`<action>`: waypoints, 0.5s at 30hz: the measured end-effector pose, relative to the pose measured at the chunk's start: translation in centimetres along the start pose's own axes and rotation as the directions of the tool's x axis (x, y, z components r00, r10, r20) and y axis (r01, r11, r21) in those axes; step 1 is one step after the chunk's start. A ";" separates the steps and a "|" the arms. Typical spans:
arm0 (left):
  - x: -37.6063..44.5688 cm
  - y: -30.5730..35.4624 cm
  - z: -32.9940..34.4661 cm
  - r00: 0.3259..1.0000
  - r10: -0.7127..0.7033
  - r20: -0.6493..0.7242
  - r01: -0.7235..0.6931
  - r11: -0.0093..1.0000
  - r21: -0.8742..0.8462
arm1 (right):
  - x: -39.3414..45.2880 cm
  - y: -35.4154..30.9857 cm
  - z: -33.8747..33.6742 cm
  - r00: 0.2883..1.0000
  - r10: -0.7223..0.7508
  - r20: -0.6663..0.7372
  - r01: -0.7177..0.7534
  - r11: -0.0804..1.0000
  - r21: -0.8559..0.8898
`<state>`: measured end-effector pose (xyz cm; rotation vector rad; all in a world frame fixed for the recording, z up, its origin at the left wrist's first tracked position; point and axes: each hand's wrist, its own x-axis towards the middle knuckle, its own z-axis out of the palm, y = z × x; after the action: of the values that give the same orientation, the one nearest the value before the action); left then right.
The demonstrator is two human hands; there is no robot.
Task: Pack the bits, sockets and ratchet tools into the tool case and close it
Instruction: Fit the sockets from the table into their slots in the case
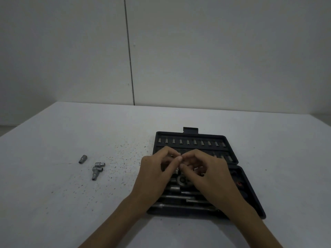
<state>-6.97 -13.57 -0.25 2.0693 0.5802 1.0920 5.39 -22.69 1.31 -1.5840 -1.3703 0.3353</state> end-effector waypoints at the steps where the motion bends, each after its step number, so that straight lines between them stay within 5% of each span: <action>1: -0.1 0.0 0.0 1.000 0.012 0.010 -0.013 1.000 0.018 | -0.1 0.0 -0.1 1.000 0.003 0.001 -0.003 1.000 0.005; 15: -0.5 0.0 0.4 0.954 0.104 0.282 -0.179 0.951 0.253 | 0.2 0.6 -2.5 0.991 0.126 -0.048 -0.128 0.991 -0.045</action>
<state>-6.89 -14.04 -0.66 2.4861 0.4743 0.8252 7.67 -23.69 2.12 -1.7131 -1.2538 0.3433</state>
